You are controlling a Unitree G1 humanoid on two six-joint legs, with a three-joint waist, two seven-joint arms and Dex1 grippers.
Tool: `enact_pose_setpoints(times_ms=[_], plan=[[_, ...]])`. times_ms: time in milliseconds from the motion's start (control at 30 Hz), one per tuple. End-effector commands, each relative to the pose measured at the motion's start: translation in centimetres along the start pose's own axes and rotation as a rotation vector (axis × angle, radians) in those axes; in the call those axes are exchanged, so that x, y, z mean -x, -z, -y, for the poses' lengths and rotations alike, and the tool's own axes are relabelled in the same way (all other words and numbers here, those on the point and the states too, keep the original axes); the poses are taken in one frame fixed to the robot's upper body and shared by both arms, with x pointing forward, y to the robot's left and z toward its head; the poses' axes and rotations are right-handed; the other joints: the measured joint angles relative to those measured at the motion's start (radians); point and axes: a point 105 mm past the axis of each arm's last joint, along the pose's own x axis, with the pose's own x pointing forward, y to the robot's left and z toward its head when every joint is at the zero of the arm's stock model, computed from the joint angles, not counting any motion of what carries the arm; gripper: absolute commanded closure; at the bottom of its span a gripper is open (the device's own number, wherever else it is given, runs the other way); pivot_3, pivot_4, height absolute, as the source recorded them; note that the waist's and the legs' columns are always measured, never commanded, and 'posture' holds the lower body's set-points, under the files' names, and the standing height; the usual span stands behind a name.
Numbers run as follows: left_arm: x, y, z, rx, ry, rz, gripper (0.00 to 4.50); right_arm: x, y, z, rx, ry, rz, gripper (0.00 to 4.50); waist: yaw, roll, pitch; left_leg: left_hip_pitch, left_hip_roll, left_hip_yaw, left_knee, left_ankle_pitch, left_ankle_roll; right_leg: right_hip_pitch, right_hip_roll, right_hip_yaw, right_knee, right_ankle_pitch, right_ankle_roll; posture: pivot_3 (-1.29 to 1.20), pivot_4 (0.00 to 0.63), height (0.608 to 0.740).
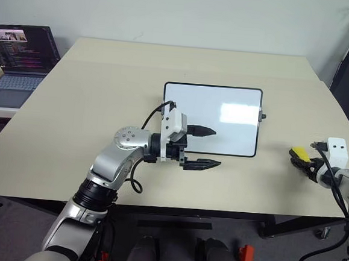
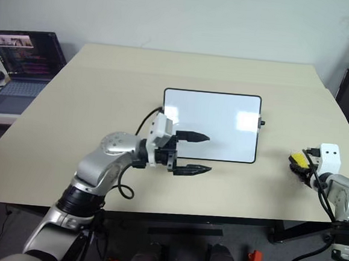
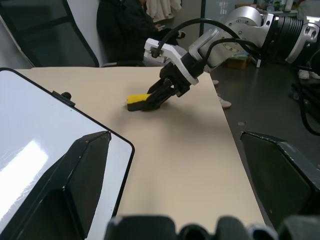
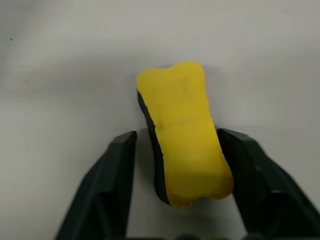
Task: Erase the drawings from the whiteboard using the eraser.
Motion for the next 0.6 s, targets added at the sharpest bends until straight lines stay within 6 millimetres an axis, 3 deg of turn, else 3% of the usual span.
enact_pose_setpoints(times_ms=[33,67,233,333,433,533,600], plan=[[0.7,-0.9,-0.3,-0.041,-0.033,0.018,0.0,1.1,-3.1,0.3,0.045,0.008,0.09,0.23,0.0,0.0,0.0,0.0,0.0,0.0,0.0,0.0,0.0,0.0,0.0,0.0,0.0,0.0,0.0,0.0,0.15,0.74],[0.8,-0.9,-0.4,-0.039,-0.046,0.02,0.0,1.3,-3.6,0.2,0.056,0.004,0.103,0.03,0.0,0.0,0.0,0.0,0.0,0.0,0.0,0.0,0.0,0.0,0.0,0.0,0.0,0.0,0.0,0.0,0.15,0.74],[2.1,-1.2,-1.3,-0.042,-0.159,0.047,0.0,2.5,-6.1,-0.5,0.109,-0.016,0.181,0.03,-0.001,0.0,0.0,0.0,0.0,0.0,0.0,0.0,0.0,0.0,0.0,0.0,0.0,0.0,0.0,0.0,0.15,0.74],[3.9,-2.2,-3.1,-0.07,-0.359,0.116,0.0,3.0,-7.7,-1.8,0.125,-0.052,0.273,0.03,0.0,0.0,0.0,0.0,0.0,0.0,0.0,0.0,0.0,0.0,0.0,0.0,0.0,0.0,0.0,0.0,0.15,0.74],[9.1,-2.8,-6.1,-0.139,-0.744,0.159,0.0,2.2,-7.2,-3.4,0.157,-0.07,0.383,0.03,-0.001,0.0,0.0,0.0,0.0,-0.001,0.0,0.0,0.0,0.0,0.0,0.0,0.0,0.0,0.0,0.0,0.15,0.74],[12.0,-2.1,-6.9,-0.111,-0.902,0.172,0.0,1.8,-6.7,-4.0,0.126,-0.079,0.485,0.03,0.0,0.0,0.0,0.001,0.001,-0.001,0.0,0.0,0.0,0.0,0.001,0.0,0.0,0.0,0.0,0.0,0.15,0.74],[14.3,-0.5,-7.5,-0.116,-1.018,0.137,0.0,1.3,-5.6,-4.4,0.062,-0.094,0.545,0.03,0.003,0.0,0.0,0.0,0.001,0.0,0.0,0.0,0.0,0.0,0.0,0.0,0.0,0.0,0.001,0.0,0.15,0.74]])
